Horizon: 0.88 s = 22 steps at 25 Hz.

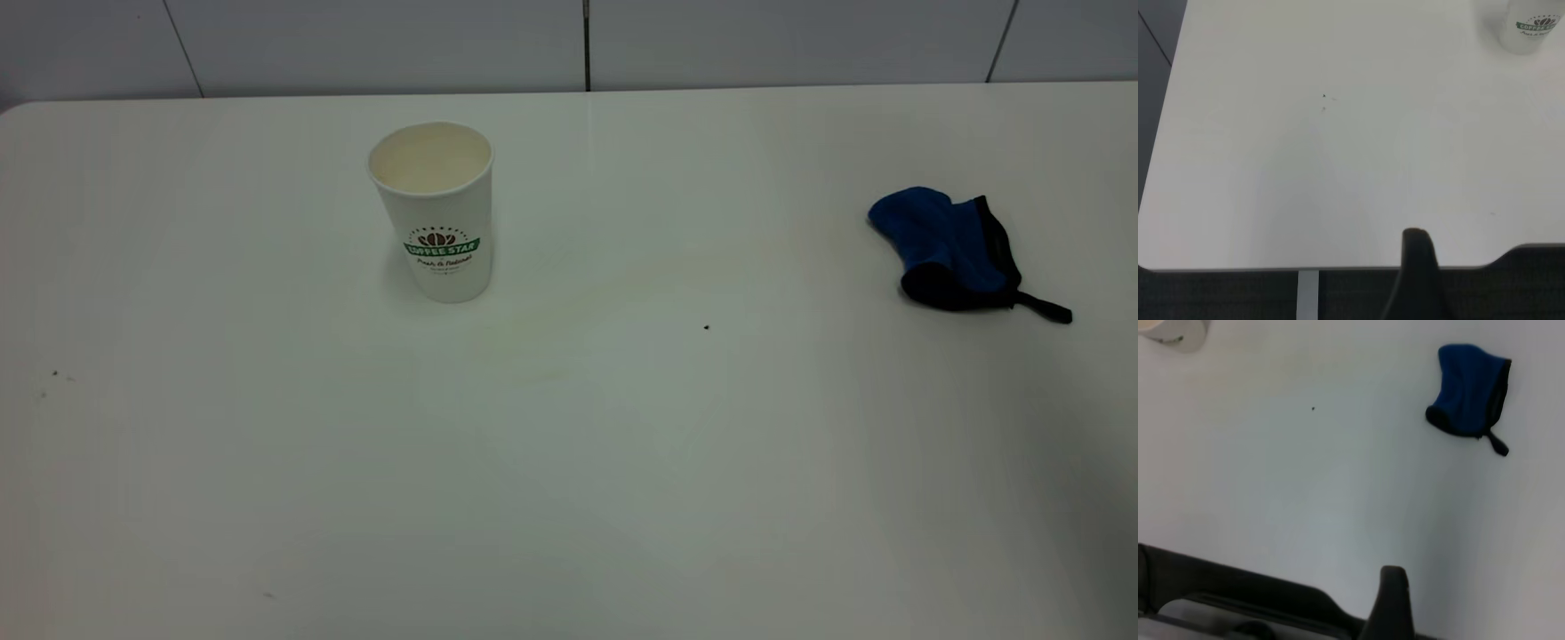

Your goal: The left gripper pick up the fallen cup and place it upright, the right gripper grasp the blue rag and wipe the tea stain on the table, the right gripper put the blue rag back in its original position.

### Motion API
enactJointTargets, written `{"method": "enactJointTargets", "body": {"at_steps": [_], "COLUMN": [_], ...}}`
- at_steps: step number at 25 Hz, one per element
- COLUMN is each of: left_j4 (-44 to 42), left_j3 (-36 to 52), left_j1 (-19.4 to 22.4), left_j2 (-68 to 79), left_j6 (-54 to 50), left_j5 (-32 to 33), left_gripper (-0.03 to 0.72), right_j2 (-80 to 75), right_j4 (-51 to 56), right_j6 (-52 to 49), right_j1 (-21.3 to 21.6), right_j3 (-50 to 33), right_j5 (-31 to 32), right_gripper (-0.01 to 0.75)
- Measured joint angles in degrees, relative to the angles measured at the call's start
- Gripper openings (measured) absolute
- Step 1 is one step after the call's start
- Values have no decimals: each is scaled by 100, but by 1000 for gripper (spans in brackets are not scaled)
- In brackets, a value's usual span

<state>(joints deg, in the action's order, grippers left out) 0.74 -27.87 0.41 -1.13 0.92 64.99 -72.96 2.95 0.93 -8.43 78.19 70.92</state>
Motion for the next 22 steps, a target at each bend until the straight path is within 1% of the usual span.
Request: {"method": "enactJointTargets", "body": {"at_steps": [4, 9, 14, 18, 22], "left_j4": [0, 0, 0, 0, 0], "left_j3": [0, 0, 0, 0, 0], "left_j1": [0, 0, 0, 0, 0], "left_j2": [0, 0, 0, 0, 0], "left_j6": [0, 0, 0, 0, 0], "left_j5": [0, 0, 0, 0, 0], "left_gripper": [587, 587, 587, 587, 587], "right_j2": [908, 1887, 3017, 4006, 4800], "right_j4": [-10, 86, 194, 194, 162], "right_j6": [-254, -278, -163, 13, 154], "right_j1": [-20, -20, -20, -20, -20], "right_j3": [-1138, -2396, -3694, -4385, -4784], "right_j5": [0, -22, -516, -811, -913], "right_gripper": [705, 679, 661, 653, 644]}}
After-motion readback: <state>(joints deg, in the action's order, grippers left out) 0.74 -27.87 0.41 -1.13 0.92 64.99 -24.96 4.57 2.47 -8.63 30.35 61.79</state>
